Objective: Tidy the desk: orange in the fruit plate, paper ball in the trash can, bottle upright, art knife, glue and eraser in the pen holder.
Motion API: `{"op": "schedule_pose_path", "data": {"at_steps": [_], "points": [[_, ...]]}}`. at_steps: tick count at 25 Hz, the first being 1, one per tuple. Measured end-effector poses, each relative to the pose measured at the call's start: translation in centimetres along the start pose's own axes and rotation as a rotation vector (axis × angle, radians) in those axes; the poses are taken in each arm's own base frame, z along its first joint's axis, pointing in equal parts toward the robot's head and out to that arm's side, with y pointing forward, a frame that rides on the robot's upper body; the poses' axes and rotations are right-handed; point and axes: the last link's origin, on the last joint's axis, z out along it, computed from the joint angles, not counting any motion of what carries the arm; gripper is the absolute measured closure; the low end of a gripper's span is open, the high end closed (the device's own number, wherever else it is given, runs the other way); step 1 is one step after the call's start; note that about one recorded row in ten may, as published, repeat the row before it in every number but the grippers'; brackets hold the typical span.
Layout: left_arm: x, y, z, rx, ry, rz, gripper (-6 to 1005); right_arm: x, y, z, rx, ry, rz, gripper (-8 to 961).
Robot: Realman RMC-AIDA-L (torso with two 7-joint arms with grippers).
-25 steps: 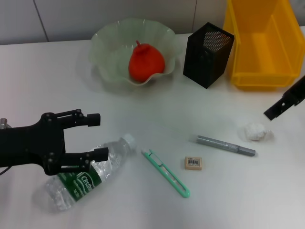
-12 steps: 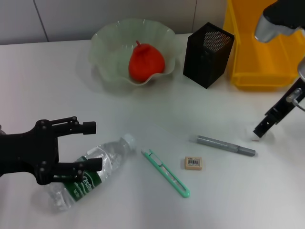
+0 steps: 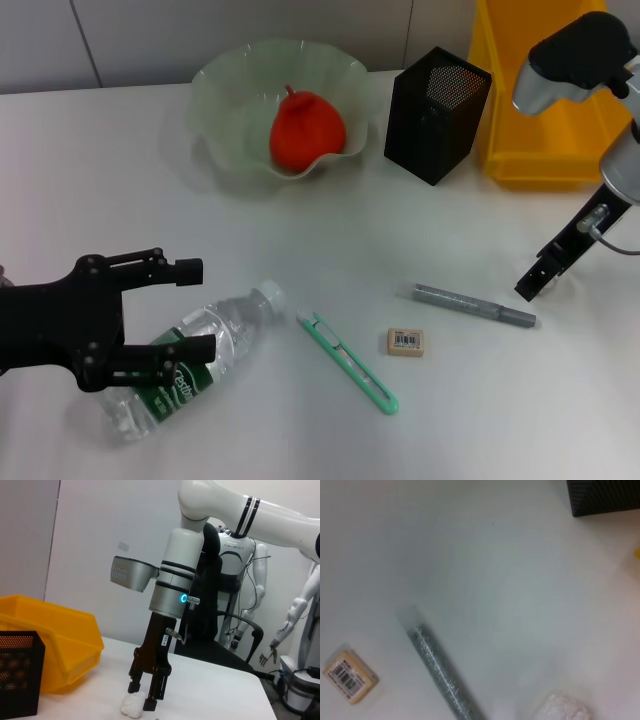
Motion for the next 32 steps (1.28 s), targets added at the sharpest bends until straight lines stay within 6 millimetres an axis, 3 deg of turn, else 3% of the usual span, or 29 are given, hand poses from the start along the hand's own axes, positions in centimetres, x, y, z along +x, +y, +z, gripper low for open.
{"op": "schedule_pose_path", "data": {"at_steps": [13, 20, 25, 28, 29, 32], "points": [[0.0, 0.0, -0.1, 0.014, 0.015, -0.002, 172, 0.2, 0.3, 1.3, 0.012, 0.025, -0.028, 288], [0.0, -0.1, -0.1, 0.019, 0.020, -0.002, 173, 0.1, 0.0, 0.7, 0.037, 0.002, -0.028, 471], [0.0, -0.1, 0.0, 0.018, 0.021, -0.001, 173, 0.5, -0.5, -2.2, 0.080, -0.053, -0.023, 560], [0.0, -0.1, 0.0, 0.020, 0.022, 0.001, 173, 0.9, -1.1, -5.2, 0.126, -0.126, -0.001, 585], [0.0, -0.1, 0.0, 0.024, 0.024, 0.002, 173, 1.3, -1.7, -7.2, 0.172, -0.191, 0.016, 586], [-0.1, -0.1, 0.0, 0.025, 0.024, 0.001, 174, 1.7, -2.4, -9.0, 0.219, -0.263, 0.032, 588]]}}
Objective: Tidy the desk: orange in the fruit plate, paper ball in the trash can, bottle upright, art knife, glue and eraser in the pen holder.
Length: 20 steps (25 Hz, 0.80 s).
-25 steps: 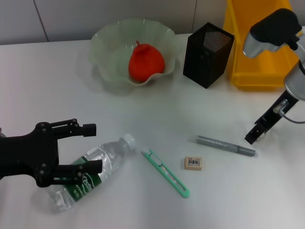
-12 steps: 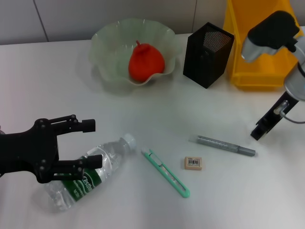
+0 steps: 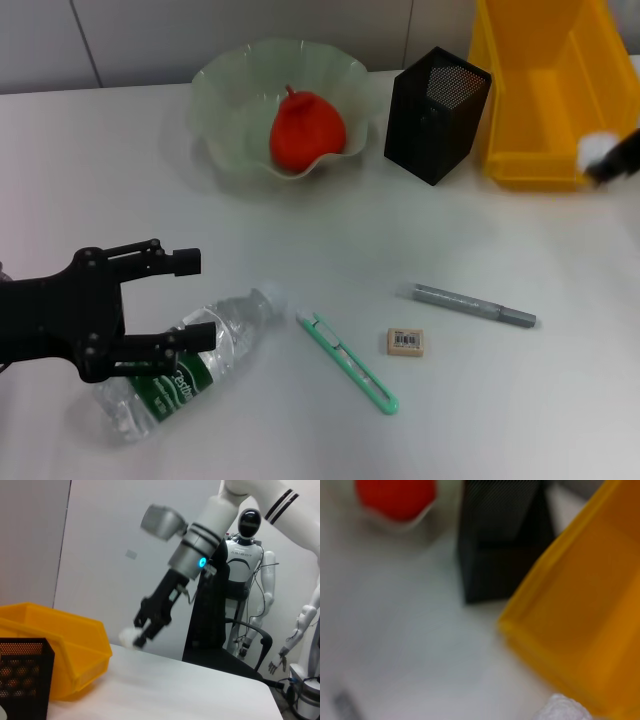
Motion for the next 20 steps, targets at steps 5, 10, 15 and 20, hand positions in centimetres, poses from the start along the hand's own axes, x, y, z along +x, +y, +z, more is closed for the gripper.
{"op": "schedule_pose_path", "data": {"at_steps": [5, 10, 15, 20], "points": [[0.0, -0.1, 0.0, 0.009, 0.004, 0.000, 174, 0.0, -2.4, -0.6, 0.065, -0.154, 0.015, 595], [0.1, -0.3, -0.2, 0.028, 0.016, 0.000, 174, 0.1, -3.9, 2.8, 0.070, -0.226, -0.001, 585], [0.1, -0.4, -0.5, 0.049, 0.035, -0.006, 175, -0.2, -5.3, 6.0, 0.079, -0.323, -0.011, 572], [-0.1, -0.3, -0.7, 0.066, 0.056, -0.017, 175, -0.5, -6.2, 7.1, 0.028, -0.402, 0.022, 558]]}}
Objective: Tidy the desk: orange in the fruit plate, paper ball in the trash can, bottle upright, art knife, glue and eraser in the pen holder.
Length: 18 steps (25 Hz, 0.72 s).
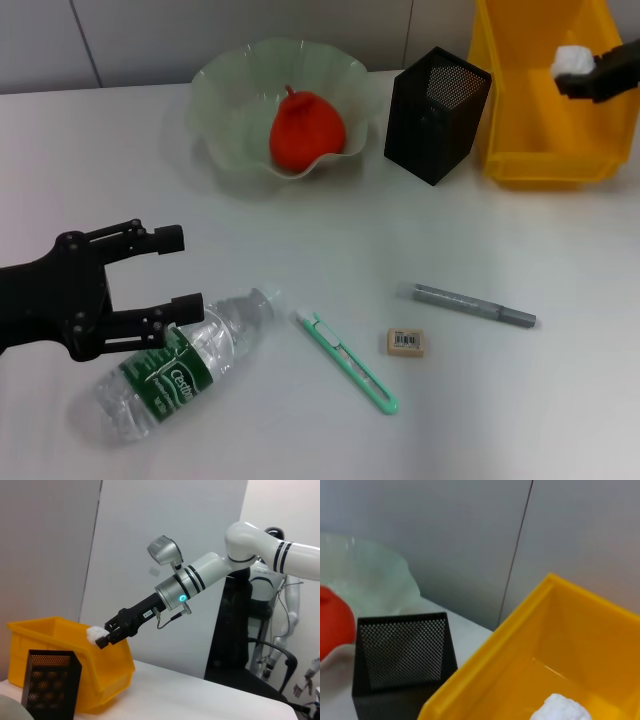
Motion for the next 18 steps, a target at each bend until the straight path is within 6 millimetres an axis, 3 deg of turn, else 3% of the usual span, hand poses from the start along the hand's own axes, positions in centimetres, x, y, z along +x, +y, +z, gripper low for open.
{"op": "schedule_pose_path", "data": {"at_steps": [5, 10, 16, 18], "points": [[-0.2, 0.2, -0.2, 0.019, 0.012, -0.005, 175, 0.0, -0.2, 0.0, -0.018, -0.014, 0.010, 545], [-0.1, 0.0, -0.2, 0.019, 0.009, -0.009, 176, 0.2, -0.1, 0.0, -0.022, -0.006, 0.007, 332], [0.4, -0.2, -0.3, 0.010, -0.016, 0.001, 176, 0.3, 0.4, -1.0, -0.079, 0.013, 0.026, 170], [0.9, -0.4, -0.3, 0.005, -0.044, 0.005, 176, 0.4, 1.0, -2.0, -0.132, 0.033, 0.039, 170]]}}
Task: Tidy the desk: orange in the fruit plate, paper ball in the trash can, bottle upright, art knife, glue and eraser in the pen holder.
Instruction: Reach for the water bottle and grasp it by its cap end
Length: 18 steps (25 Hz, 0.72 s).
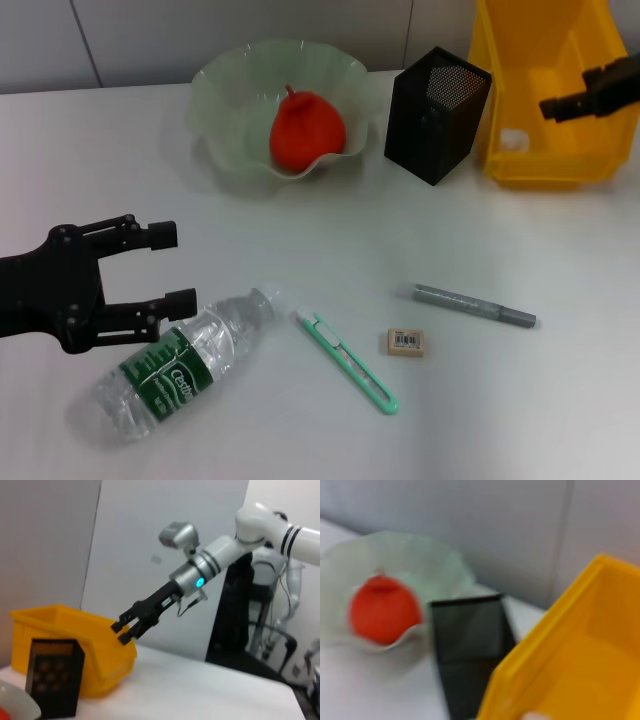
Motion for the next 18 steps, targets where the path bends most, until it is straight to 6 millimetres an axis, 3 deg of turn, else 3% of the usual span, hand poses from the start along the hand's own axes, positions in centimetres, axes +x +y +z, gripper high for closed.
{"op": "schedule_pose_path", "data": {"at_steps": [9, 14, 18], "points": [[2.4, -0.4, 1.7, -0.013, -0.241, 0.019, 177, 2.0, 6.2, -5.8, -0.235, 0.131, -0.051, 170], [3.8, -1.0, 4.0, 0.000, -0.442, -0.017, 177, 3.1, 8.2, -7.6, -0.310, 0.189, -0.071, 170], [4.5, -1.3, 6.1, 0.029, -0.586, -0.034, 178, 3.7, 8.5, -8.1, -0.329, 0.206, -0.065, 170]]}}
